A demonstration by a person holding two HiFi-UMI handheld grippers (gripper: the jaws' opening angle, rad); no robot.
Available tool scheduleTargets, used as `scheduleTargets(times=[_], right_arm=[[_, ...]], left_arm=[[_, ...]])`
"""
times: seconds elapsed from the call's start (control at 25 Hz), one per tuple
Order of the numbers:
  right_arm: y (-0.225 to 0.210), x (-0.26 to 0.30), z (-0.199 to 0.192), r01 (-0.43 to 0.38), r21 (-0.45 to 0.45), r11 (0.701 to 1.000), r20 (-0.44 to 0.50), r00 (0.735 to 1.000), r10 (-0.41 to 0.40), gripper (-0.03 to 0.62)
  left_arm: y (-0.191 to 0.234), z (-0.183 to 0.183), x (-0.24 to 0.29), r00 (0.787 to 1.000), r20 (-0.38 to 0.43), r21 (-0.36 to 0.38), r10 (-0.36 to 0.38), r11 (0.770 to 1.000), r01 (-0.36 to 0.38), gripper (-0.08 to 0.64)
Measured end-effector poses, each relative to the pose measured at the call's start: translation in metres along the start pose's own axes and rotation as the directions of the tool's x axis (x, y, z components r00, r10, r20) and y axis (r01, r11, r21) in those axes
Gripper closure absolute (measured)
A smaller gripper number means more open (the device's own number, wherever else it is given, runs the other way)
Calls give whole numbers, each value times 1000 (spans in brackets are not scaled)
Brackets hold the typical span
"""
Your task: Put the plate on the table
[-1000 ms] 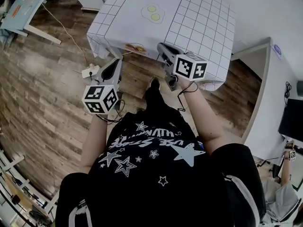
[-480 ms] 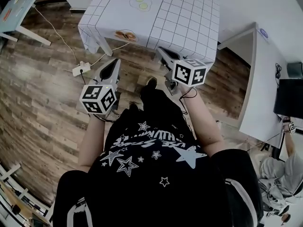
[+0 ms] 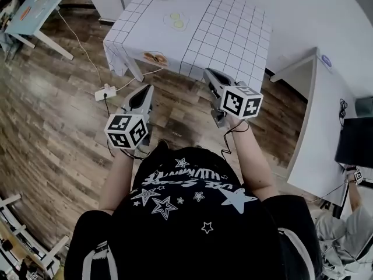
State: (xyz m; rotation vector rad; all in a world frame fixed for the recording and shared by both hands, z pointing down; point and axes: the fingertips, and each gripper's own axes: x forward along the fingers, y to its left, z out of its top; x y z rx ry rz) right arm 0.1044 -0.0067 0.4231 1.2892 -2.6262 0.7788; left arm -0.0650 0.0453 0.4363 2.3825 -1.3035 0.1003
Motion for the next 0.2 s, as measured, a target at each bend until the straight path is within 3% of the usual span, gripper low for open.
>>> scheduleTargets(times=[0.2], right_arm=[[-32,-37,16,35,-35,999,28,999,-34,578]], left_arm=[[-33,-10,19,999,-39,25,-11,1000,12,551]])
